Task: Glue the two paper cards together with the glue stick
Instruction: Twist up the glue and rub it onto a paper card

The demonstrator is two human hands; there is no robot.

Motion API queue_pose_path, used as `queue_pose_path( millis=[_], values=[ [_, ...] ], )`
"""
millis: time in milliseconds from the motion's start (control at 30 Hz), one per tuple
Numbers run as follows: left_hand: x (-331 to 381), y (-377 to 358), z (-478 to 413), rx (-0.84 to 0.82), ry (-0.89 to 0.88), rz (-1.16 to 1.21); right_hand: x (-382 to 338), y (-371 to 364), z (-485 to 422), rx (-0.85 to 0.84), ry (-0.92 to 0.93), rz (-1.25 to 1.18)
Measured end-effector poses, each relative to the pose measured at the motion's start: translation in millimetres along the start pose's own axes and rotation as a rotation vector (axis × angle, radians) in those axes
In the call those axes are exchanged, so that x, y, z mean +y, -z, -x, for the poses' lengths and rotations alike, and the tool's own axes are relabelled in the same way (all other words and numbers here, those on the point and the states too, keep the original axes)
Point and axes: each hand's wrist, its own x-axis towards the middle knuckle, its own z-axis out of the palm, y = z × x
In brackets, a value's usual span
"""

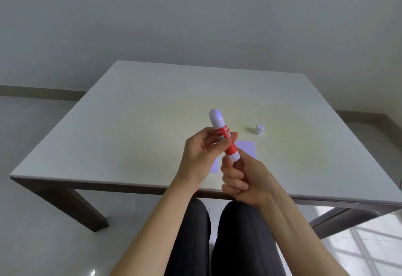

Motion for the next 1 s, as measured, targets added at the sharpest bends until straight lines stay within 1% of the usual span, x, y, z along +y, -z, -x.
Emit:
queue_pose_path(
  millis=[33,67,100,133,200,233,267,300,367,400,433,467,567,600,633,667,733,767,833,867,900,933,1000],
  values=[
    [-0.6,1.6,-0.3,-0.018,-0.005,0.009,-0.7,0.5,0.6,-0.05,-0.038,-0.008],
    [-0.6,3.0,-0.2,-0.029,0.0,0.019,-1.7,0.8,0.6,-0.066,-0.046,-0.023],
    [-0.4,3.8,0.0,-0.029,0.012,0.032,-2.5,0.4,1.3,-0.039,-0.015,-0.002],
    [-0.9,4.7,0.3,-0.019,0.025,0.041,-1.6,1.6,0.9,0.018,0.08,0.076],
    [-2.1,6.4,-0.6,0.029,0.029,0.023,3.6,3.5,0.0,0.173,0.398,0.389],
    [-3.1,7.4,-1.4,0.051,0.026,0.009,6.7,1.6,0.2,0.23,0.523,0.493],
    [-4.9,7.9,-2.1,0.057,0.026,0.002,10.3,1.9,-1.7,0.264,0.592,0.532],
    [-7.4,7.3,-2.0,0.046,0.028,-0.003,11.6,1.1,-2.8,0.286,0.588,0.507],
    [-11.6,4.2,1.0,0.01,0.043,-0.018,10.1,-0.3,-4.5,0.281,0.443,0.325],
    [-12.9,3.1,2.5,0.005,0.049,-0.017,8.3,-0.7,-3.4,0.271,0.384,0.272],
    [-14.2,3.4,3.2,0.014,0.051,-0.014,7.1,-1.0,-1.5,0.282,0.372,0.284],
    [-14.3,3.7,3.7,0.04,0.05,-0.013,7.7,0.9,0.0,0.295,0.417,0.358],
    [-18.3,5.3,1.3,0.239,0.07,-0.085,11.0,2.2,2.7,0.316,0.728,0.688],
    [-20.7,5.2,1.2,0.281,0.099,-0.097,12.8,5.9,0.5,0.302,0.789,0.79],
    [-23.7,5.1,1.4,0.272,0.121,-0.104,13.1,8.6,-2.0,0.278,0.798,0.871],
    [-26.3,6.6,2.3,0.223,0.132,-0.138,11.4,9.8,-4.8,0.251,0.774,0.912],
    [-28.1,22.2,-1.6,0.113,0.094,-0.36,6.8,15.2,-10.7,0.224,0.693,0.896],
    [-27.8,37.4,-6.8,0.083,0.048,-0.529,3.7,19.8,-14.3,0.264,0.671,0.897],
    [-25.6,76.3,-19.8,0.049,-0.039,-0.95,-4.7,31.9,-22.5,0.425,0.643,0.953],
    [-25.4,95.0,-27.2,0.007,-0.038,-1.141,-9.5,36.5,-27.3,0.503,0.629,0.997],
    [-24.3,109.1,-34.3,-0.068,-0.004,-1.274,-14.0,38.1,-31.4,0.552,0.618,1.036],
    [-24.2,117.8,-41.0,-0.167,0.031,-1.334,-17.7,37.2,-36.0,0.567,0.61,1.06],
    [-28.2,121.4,-51.9,-0.352,0.059,-1.336,-21.5,29.6,-46.3,0.546,0.598,1.078]
  ],
)
